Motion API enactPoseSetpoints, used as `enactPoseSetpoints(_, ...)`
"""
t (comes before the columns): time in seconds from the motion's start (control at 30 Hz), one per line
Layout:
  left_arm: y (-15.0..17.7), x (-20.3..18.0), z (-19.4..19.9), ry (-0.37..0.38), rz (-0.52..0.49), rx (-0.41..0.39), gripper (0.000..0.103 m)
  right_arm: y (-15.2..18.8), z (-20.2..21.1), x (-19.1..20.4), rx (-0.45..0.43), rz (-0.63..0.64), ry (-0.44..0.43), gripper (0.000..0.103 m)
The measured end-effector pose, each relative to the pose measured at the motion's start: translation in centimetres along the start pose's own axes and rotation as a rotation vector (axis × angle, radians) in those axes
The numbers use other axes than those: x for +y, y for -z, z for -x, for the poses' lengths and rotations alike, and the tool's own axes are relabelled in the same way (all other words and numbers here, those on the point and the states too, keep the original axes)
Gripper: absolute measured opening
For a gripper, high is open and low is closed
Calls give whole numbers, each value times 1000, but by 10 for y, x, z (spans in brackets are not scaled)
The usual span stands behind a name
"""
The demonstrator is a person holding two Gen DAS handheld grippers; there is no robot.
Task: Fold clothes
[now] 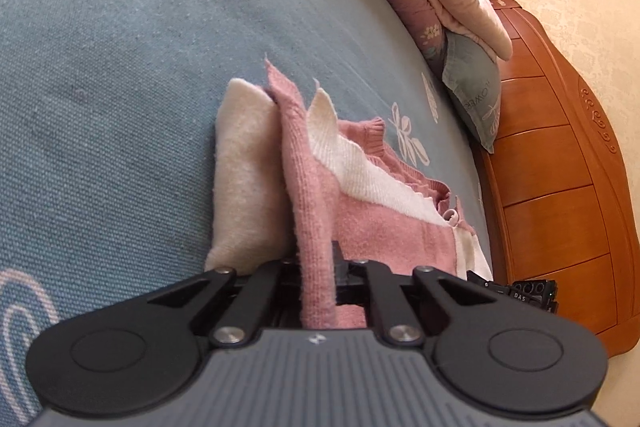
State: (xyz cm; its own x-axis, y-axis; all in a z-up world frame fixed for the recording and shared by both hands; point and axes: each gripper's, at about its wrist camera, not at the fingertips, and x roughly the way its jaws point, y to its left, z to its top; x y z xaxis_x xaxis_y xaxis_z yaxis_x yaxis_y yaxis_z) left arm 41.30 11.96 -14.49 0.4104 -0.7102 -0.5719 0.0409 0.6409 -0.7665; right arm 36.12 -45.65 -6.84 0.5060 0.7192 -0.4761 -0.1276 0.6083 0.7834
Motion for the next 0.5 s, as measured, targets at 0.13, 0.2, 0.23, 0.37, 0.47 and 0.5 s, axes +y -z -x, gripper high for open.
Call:
enactPoseSetpoints(0.13,0,-10,5,-12,-24,-5,5,-3,15,14,-52,17,-34,7)
enactPoseSetpoints(0.2,-2,-17,9,-12,-39,-10,4,-5,22,22,-64,38,-37,6)
enactPoseSetpoints(0.23,-3,-21,10,-11,-49,-13,3,-6,25,26,-66,54,-29,6)
enactPoseSetpoints(0.37,-9,-40,15,20,-96,-31,3,-11,35,41,-78,101,-5,6)
enactPoseSetpoints(0.47,-13,-54,19,45,-131,-45,3,-15,44,46,-104,116,8,6)
enactPoseSetpoints(0.5,-13,-52,17,39,-125,-44,3,-15,47,45,-112,114,11,6)
